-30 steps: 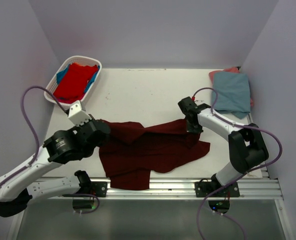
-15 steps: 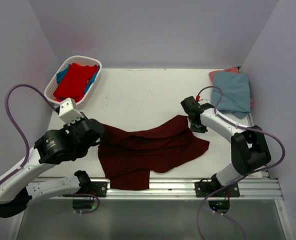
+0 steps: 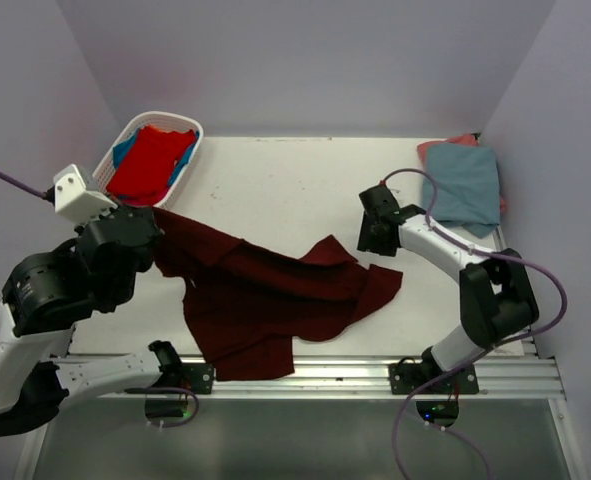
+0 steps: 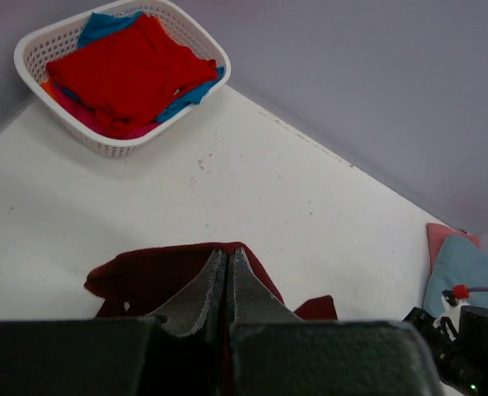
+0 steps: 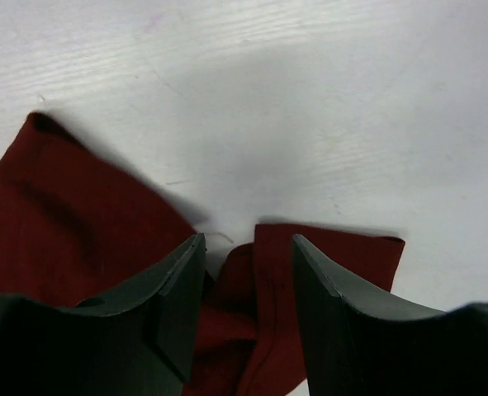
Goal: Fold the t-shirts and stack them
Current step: Flatten out the tshirt
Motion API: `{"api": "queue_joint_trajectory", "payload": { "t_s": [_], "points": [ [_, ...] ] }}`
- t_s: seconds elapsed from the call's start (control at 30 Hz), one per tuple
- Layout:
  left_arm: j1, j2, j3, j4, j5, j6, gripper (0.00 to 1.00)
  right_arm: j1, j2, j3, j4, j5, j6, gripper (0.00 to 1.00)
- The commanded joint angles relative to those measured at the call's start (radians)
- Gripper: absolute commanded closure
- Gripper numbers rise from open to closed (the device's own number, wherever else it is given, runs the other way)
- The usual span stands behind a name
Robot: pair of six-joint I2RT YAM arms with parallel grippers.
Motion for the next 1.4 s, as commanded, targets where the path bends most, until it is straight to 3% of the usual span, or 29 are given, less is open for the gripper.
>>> {"api": "queue_joint_trajectory", "payload": {
  "t_s": [0.0,0.27,0.4,0.6,0.67,0.87,0.97,1.07,1.1,1.17,1.3,1.37],
  "points": [
    [0.007,0.038,0.092,0.002,-0.092,0.103,1.0,-0.005,0.077,0.054,0.133,-0.131,-0.009,0.51],
    [0.009,0.087,0.132,0.002,-0.044,0.133,1.0,-0.005,0.23,0.088,0.289,-0.353,0.019,0.58],
    [0.02,0.095,0.121,0.004,-0.032,0.13,1.0,-0.002,0.211,0.041,0.24,-0.314,0.036,0.64],
    [0.029,0.104,0.096,0.004,-0.04,0.108,1.0,-0.001,0.079,-0.148,0.159,-0.177,0.052,0.85],
    [0.032,0.115,0.092,0.004,-0.05,0.107,1.0,0.001,0.007,-0.191,0.122,-0.098,0.057,1.0],
    [0.04,0.12,0.035,0.084,-0.038,0.15,1.0,0.03,-0.268,-0.234,0.11,0.028,0.059,1.0],
    [0.055,0.12,0.014,0.124,-0.014,0.176,1.0,0.033,-0.288,-0.19,0.058,0.001,0.051,1.0],
    [0.078,0.109,-0.012,0.151,0.009,0.19,1.0,0.033,-0.244,-0.173,0.105,-0.1,0.014,1.0],
    [0.084,0.104,-0.022,0.176,0.019,0.208,1.0,0.035,-0.195,-0.174,0.132,-0.223,0.005,1.0],
    [0.105,0.097,-0.035,0.196,0.043,0.226,1.0,0.032,-0.124,-0.15,0.186,-0.309,-0.004,1.0],
    [0.126,0.084,-0.048,0.202,0.06,0.233,1.0,0.039,0.022,-0.124,0.287,-0.534,0.02,0.89],
    [0.13,0.081,-0.052,0.199,0.065,0.228,1.0,0.048,0.026,-0.13,0.311,-0.567,0.026,0.83]
  ]
}}
